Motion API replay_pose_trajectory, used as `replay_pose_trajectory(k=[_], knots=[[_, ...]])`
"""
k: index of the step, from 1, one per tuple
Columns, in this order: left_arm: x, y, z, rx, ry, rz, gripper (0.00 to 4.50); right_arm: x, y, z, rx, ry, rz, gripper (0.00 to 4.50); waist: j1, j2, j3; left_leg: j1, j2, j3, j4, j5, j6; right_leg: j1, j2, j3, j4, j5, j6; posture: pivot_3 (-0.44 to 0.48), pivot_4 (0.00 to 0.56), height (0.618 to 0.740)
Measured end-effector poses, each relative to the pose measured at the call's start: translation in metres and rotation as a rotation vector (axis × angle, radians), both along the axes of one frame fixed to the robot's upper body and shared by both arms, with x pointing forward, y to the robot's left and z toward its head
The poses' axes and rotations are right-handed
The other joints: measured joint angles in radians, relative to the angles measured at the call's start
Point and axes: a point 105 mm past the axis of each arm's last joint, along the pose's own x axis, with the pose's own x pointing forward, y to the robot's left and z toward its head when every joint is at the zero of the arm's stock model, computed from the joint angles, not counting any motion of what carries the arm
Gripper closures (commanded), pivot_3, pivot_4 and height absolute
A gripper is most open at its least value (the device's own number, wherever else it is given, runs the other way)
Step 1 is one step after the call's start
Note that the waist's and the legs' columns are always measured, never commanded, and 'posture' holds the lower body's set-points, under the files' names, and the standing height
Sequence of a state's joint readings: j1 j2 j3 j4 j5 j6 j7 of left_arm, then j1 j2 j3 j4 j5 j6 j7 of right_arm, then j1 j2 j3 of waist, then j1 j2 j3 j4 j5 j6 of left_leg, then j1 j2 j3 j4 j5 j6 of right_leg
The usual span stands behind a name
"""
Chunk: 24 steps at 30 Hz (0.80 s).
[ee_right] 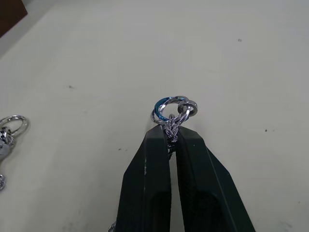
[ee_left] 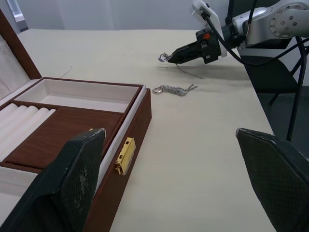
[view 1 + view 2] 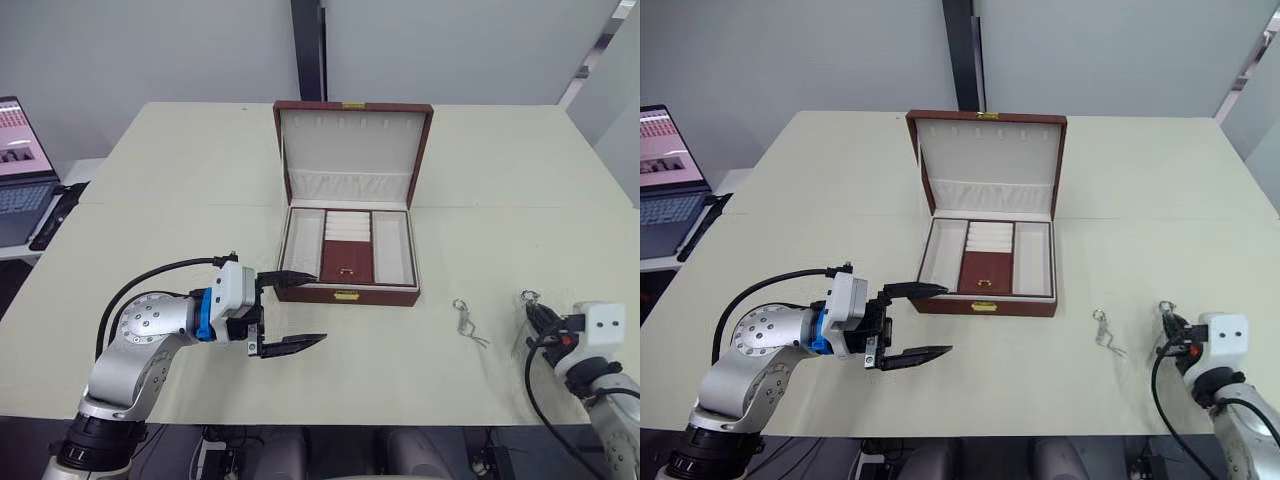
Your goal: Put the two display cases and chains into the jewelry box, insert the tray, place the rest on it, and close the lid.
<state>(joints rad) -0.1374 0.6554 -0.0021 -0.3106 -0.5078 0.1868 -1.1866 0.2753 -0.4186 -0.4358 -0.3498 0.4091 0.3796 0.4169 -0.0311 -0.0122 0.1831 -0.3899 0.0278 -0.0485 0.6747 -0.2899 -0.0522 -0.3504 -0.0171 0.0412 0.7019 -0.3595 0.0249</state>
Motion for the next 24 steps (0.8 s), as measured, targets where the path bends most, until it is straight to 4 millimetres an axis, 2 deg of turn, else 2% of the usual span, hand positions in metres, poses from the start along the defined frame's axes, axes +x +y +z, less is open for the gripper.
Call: replay_pose_trajectory(k=[6, 18, 24], knots=[[0.002, -0.001, 0.003, -0.006, -0.011, 0.003, 0.0, 0.008, 0.016, 0.032, 0.05, -0.098, 0.109, 4.47, 0.0, 0.0, 0.0, 0.0, -0.001, 0.0, 0.0, 0.0, 0.0, 0.0, 0.0, 0.0, 0.0, 0.0, 0.0, 0.0, 0.15, 0.74], [0.005, 0.002, -0.001, -0.037, 0.007, 0.09, 0.0, 0.025, 0.041, 0.075, 0.069, -0.192, 0.245, 4.47, 0.0, 0.0, 0.0, 0.0, 0.0, 0.0, 0.0, 0.0, 0.0, 0.0, 0.0, 0.0, 0.0, 0.0, 0.0, 0.0, 0.15, 0.74], [0.003, 0.022, 0.0, -0.071, 0.016, 0.25, 0.0, 0.041, 0.079, 0.105, 0.08, -0.239, 0.426, 4.47, -0.003, 0.0, 0.0, 0.0, 0.001, -0.001, 0.0, 0.0, 0.0, -0.001, 0.0, 0.0, 0.0, 0.0, 0.0, 0.0, 0.15, 0.74]])
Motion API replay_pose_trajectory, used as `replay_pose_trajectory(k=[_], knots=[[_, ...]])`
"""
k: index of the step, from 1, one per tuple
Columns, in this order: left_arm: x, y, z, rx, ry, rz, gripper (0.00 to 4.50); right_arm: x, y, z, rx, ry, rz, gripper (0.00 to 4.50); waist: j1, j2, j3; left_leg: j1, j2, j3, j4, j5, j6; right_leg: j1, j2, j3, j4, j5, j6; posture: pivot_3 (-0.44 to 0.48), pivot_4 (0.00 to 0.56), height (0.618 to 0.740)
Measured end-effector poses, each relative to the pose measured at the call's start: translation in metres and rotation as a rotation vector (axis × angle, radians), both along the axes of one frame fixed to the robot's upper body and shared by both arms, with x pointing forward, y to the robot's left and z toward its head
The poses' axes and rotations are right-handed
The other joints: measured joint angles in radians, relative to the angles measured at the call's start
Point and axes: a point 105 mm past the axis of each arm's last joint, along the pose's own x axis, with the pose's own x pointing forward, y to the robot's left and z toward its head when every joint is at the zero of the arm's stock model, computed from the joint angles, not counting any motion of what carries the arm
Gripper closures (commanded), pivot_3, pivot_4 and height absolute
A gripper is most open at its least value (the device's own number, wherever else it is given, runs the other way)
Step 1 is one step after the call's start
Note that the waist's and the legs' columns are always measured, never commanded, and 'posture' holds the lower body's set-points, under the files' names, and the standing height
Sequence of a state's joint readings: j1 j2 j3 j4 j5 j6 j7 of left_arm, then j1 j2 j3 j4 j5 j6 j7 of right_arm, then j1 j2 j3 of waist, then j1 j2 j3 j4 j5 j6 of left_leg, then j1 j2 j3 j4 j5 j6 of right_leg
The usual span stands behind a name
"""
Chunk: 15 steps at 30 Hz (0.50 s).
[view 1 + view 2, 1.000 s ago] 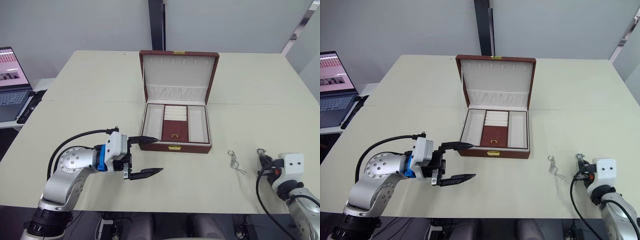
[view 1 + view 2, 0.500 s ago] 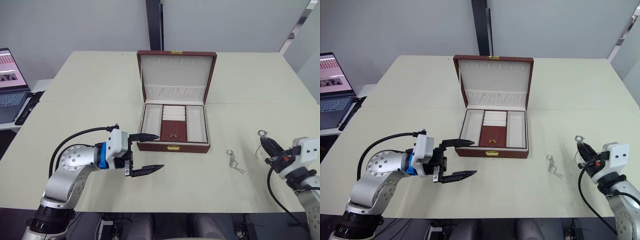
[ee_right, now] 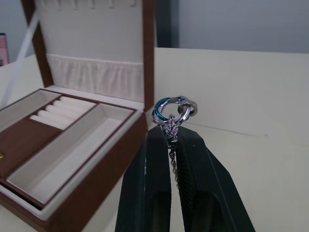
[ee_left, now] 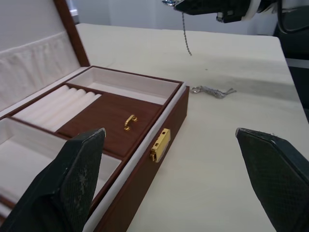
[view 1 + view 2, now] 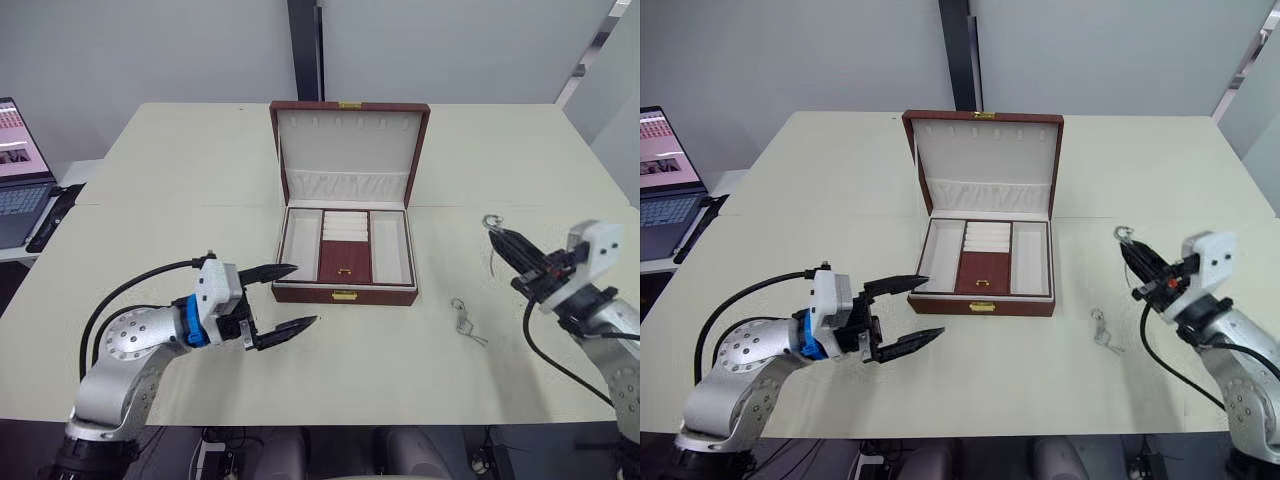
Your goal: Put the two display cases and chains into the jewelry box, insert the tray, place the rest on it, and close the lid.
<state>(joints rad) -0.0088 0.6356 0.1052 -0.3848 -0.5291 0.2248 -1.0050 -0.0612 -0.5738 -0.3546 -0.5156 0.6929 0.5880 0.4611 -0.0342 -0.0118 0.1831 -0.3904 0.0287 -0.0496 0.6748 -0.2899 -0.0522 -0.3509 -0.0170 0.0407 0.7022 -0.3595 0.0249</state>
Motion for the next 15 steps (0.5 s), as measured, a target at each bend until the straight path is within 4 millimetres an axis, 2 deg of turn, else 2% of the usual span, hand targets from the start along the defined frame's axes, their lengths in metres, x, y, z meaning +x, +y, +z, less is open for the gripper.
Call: replay_pose_trajectory(k=[3, 6, 11, 15], knots=[[-0.003, 0.013, 0.0, -0.013, 0.005, 0.1, 0.0, 0.009, 0.031, 0.02, 0.011, -0.032, 0.138, 4.47, 0.001, 0.0, 0.0, 0.0, 0.0, 0.0, 0.0, 0.0, 0.0, 0.0, -0.001, 0.0, 0.0, 0.0, 0.0, 0.0, 0.15, 0.74], [-0.003, 0.022, 0.003, -0.04, 0.0, 0.187, 0.0, 0.017, 0.056, 0.032, 0.017, -0.042, 0.241, 4.47, 0.003, 0.0, 0.0, -0.001, -0.001, 0.0, 0.001, 0.0, 0.0, 0.0, -0.001, 0.0, 0.0, 0.0, 0.0, 0.0, 0.15, 0.74], [-0.011, 0.027, 0.006, -0.087, -0.003, 0.291, 0.0, 0.035, 0.099, 0.043, 0.045, -0.047, 0.39, 4.47, 0.002, -0.001, 0.0, -0.002, -0.001, -0.001, 0.001, 0.0, 0.0, -0.002, -0.001, -0.001, 0.0, 0.0, 0.0, 0.0, 0.15, 0.74], [-0.019, 0.027, 0.006, -0.108, 0.002, 0.349, 0.0, 0.046, 0.127, 0.042, 0.043, -0.033, 0.482, 4.47, 0.002, -0.001, 0.0, -0.002, 0.0, -0.001, 0.001, 0.0, 0.0, -0.002, -0.001, -0.001, 0.0, 0.0, 0.0, 0.0, 0.15, 0.74]])
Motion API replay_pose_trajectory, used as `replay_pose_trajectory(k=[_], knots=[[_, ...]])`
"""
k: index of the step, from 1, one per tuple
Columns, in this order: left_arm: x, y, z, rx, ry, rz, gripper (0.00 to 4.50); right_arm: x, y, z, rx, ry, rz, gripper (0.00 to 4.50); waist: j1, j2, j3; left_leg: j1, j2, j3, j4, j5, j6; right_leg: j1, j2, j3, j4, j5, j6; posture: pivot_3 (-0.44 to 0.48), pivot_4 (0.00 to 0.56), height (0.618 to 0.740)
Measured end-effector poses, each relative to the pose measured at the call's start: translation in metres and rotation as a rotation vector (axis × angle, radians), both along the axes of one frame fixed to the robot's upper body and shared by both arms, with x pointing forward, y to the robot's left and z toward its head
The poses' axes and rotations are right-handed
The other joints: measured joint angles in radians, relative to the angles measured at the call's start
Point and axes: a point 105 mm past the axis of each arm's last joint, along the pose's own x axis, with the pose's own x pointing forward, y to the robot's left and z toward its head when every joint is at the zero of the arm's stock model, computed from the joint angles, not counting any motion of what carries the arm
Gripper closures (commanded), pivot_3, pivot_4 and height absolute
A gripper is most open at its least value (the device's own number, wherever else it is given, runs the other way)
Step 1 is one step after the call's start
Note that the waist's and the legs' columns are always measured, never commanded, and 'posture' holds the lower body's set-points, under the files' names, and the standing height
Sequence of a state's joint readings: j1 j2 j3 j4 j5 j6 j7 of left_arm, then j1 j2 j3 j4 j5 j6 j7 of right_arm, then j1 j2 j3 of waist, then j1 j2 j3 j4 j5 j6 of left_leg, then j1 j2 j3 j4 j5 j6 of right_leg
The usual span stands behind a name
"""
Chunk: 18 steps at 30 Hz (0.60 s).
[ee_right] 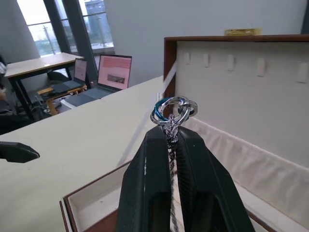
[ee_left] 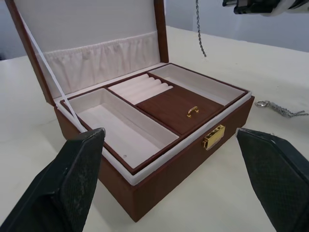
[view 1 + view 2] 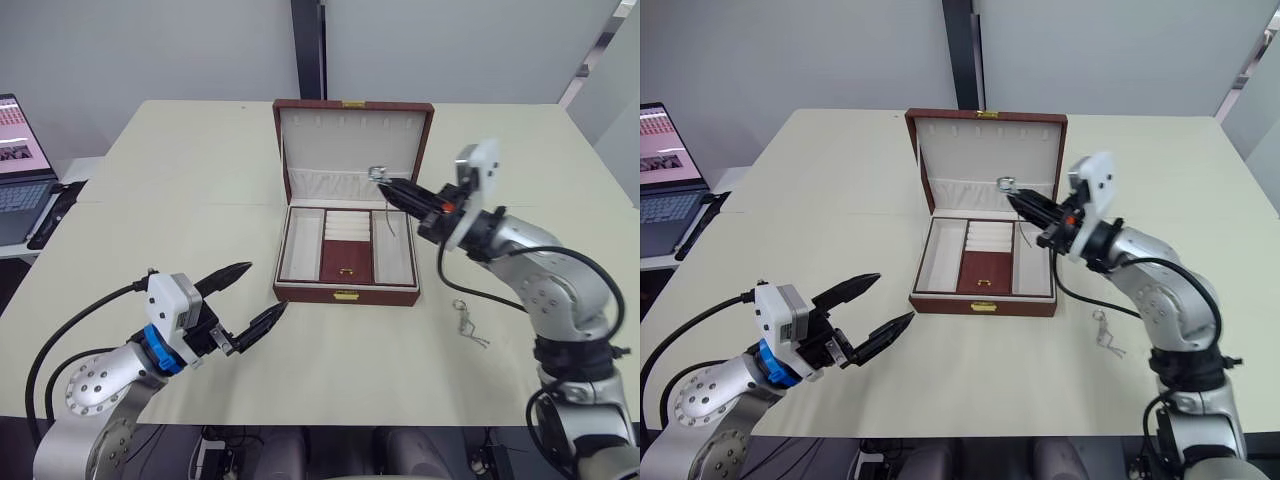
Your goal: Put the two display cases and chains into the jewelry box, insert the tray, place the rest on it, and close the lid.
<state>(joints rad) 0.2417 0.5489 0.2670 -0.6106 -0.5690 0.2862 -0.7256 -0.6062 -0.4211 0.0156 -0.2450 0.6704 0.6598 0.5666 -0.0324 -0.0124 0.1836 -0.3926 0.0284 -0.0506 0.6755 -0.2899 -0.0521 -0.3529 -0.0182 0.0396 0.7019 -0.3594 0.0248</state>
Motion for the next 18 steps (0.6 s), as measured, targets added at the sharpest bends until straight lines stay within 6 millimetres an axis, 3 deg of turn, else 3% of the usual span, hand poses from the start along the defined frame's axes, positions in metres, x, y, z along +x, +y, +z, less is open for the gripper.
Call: replay_pose_trajectory(k=[10, 18], knots=[[-0.016, 0.008, 0.001, -0.055, 0.006, 0.193, 0.0, 0.014, 0.041, -0.013, -0.047, 0.012, 0.16, 4.47, 0.0, 0.0, 0.0, 0.0, 0.0, 0.0, 0.0, 0.0, 0.0, 0.0, 0.0, 0.0, 0.0, 0.0, 0.0, 0.0, 0.15, 0.74], [-0.03, 0.015, -0.008, -0.085, 0.031, 0.314, 0.0, 0.011, 0.074, -0.024, -0.061, 0.022, 0.279, 4.47, -0.002, 0.0, 0.0, 0.0, 0.0, 0.0, 0.0, 0.0, 0.0, 0.0, 0.0, 0.0, 0.0, 0.0, 0.0, 0.0, 0.15, 0.74]])
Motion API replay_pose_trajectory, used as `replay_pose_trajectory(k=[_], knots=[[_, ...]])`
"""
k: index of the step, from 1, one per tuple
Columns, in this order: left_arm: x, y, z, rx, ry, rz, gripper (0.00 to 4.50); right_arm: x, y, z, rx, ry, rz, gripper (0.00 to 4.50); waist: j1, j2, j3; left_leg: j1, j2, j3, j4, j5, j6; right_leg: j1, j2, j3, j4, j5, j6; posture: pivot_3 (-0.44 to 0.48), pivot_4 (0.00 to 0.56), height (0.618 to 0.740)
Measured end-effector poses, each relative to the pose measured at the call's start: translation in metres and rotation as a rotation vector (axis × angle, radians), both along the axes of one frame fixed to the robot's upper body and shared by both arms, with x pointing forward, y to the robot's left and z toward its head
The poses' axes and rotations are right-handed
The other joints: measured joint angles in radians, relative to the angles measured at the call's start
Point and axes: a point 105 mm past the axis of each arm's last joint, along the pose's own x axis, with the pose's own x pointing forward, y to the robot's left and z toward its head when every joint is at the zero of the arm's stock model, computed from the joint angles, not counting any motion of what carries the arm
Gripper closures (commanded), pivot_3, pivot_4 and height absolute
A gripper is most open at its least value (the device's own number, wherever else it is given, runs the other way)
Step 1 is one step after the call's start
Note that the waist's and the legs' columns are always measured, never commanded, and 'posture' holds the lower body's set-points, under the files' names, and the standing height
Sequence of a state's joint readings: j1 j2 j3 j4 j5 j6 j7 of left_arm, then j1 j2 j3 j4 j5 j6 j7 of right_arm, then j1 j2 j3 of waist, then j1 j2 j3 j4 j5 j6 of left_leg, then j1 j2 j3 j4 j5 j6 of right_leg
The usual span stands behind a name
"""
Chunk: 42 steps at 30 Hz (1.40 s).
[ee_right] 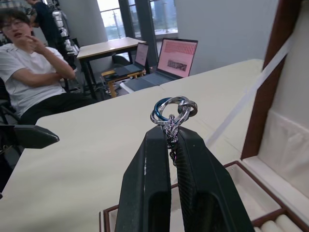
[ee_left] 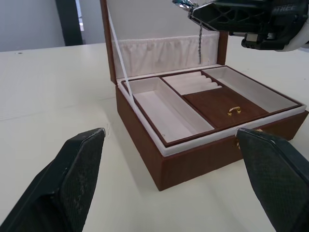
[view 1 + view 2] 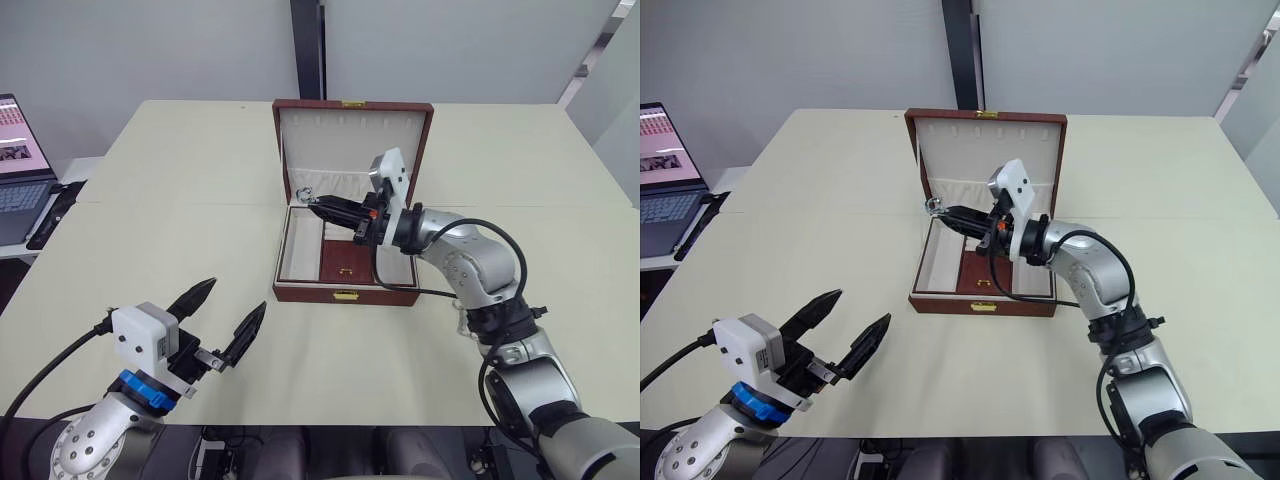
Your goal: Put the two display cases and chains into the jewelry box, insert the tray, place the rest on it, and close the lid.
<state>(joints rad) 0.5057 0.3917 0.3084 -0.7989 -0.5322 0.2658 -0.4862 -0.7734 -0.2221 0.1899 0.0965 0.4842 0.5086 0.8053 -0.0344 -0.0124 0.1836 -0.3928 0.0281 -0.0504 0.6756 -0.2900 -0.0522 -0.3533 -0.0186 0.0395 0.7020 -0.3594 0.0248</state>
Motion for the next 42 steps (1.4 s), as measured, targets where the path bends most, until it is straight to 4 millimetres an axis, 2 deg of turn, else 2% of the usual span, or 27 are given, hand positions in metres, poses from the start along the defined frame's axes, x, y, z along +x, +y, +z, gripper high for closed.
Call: replay_pose_trajectory(k=[11, 14, 25, 34, 35, 38, 42], knots=[[-0.001, 0.001, 0.005, 0.007, -0.027, 0.03, 0.0, 0.0, 0.02, -0.018, -0.039, -0.012, 0.04, 4.47, 0.0, 0.0, 0.0, 0.0, 0.0, 0.0, 0.0, 0.0, 0.0, 0.0, 0.0, 0.0, 0.0, 0.0, 0.0, 0.0, 0.15, 0.74], [0.001, 0.002, 0.006, 0.009, -0.035, 0.037, 0.0, -0.002, 0.022, -0.032, -0.056, 0.013, 0.05, 4.47, 0.0, 0.0, 0.0, 0.0, 0.0, 0.0, 0.0, 0.0, 0.0, 0.0, 0.0, 0.0, 0.0, 0.0, 0.0, 0.0, 0.15, 0.74], [0.001, -0.002, 0.004, 0.017, -0.048, 0.029, 0.0, 0.009, 0.017, -0.055, -0.106, 0.049, 0.006, 4.47, 0.0, 0.0, 0.0, 0.0, 0.0, 0.0, 0.0, 0.0, 0.0, 0.0, 0.0, 0.0, 0.0, 0.0, 0.0, 0.0, 0.15, 0.74], [0.004, -0.001, 0.004, 0.014, -0.052, 0.031, 0.0, 0.013, 0.014, -0.052, -0.093, 0.038, -0.016, 4.47, 0.0, 0.0, 0.0, 0.0, 0.0, 0.0, 0.0, 0.0, 0.0, 0.0, 0.0, 0.0, 0.0, 0.0, 0.0, 0.0, 0.15, 0.74], [0.005, -0.001, 0.005, 0.015, -0.055, 0.03, 0.0, 0.014, 0.013, -0.051, -0.089, 0.037, -0.018, 3.83, 0.0, 0.0, 0.0, 0.0, 0.0, 0.0, 0.0, 0.0, 0.0, 0.0, 0.0, 0.0, 0.0, 0.0, 0.0, 0.0, 0.15, 0.74], [0.007, -0.002, 0.006, 0.018, -0.046, 0.023, 0.0, 0.014, 0.013, -0.049, -0.085, 0.035, -0.02, 3.15, 0.0, 0.0, 0.0, 0.0, 0.0, 0.0, 0.0, 0.0, 0.0, 0.0, 0.0, 0.0, 0.0, 0.0, 0.0, 0.0, 0.15, 0.74], [0.009, -0.004, 0.008, 0.019, -0.031, 0.012, 0.0, 0.016, 0.011, -0.048, -0.078, 0.043, -0.025, 2.0, 0.0, 0.0, 0.0, 0.0, 0.0, 0.0, 0.0, 0.0, 0.0, 0.0, 0.0, 0.0, 0.0, 0.0, 0.0, 0.0, 0.15, 0.74]])
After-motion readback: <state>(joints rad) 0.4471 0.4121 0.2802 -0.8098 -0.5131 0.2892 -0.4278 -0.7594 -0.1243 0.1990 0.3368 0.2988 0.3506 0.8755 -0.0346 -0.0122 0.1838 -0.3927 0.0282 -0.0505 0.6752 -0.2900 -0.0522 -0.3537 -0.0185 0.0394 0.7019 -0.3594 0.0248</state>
